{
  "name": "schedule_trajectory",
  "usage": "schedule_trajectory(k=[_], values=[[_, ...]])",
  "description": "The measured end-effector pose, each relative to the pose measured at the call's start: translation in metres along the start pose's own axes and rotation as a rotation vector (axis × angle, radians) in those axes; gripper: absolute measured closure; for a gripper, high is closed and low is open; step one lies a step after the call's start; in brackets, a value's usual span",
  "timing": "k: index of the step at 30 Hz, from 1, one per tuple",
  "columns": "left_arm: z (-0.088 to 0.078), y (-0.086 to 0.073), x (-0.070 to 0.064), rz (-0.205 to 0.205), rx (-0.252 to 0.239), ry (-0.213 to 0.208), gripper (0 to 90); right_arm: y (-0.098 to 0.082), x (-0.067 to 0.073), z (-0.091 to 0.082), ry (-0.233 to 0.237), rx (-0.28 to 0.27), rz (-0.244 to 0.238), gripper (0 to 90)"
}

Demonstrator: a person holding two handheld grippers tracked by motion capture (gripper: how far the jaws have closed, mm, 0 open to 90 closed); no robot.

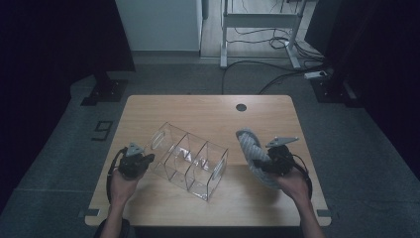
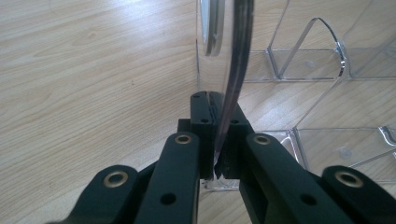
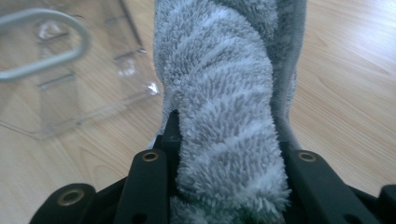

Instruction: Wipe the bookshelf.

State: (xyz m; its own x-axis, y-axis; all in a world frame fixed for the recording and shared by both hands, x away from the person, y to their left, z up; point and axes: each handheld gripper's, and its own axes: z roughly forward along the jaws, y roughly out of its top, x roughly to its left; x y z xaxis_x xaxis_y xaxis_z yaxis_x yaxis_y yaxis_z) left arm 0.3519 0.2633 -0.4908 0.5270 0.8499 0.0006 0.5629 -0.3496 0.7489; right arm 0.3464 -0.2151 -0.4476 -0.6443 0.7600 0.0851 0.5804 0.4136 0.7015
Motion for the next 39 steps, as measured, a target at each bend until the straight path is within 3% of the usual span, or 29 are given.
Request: schedule_trajectory(k=[10, 15, 22, 28, 39], values=[[0.003, 0.002, -0.002, 0.008, -0.003, -0.008, 86.9, 0.019, 0.024, 0.011, 0.068, -0.026, -0.053, 62.0], [0.004, 0.004, -0.004, 0.009, 0.002, -0.01, 87.0, 0.026, 0.037, 0.024, 0.057, -0.001, -0.105, 61.6], [0.005, 0.006, -0.006, 0.012, 0.014, 0.013, 87.1, 0.028, 0.044, 0.037, 0.057, 0.012, -0.148, 62.8], [0.008, 0.009, -0.01, 0.011, 0.025, 0.052, 87.2, 0.029, 0.053, 0.033, 0.06, 0.011, -0.199, 63.1], [0.009, 0.01, -0.012, 0.003, 0.027, 0.071, 87.1, 0.027, 0.074, 0.025, 0.078, 0.013, -0.246, 63.2]])
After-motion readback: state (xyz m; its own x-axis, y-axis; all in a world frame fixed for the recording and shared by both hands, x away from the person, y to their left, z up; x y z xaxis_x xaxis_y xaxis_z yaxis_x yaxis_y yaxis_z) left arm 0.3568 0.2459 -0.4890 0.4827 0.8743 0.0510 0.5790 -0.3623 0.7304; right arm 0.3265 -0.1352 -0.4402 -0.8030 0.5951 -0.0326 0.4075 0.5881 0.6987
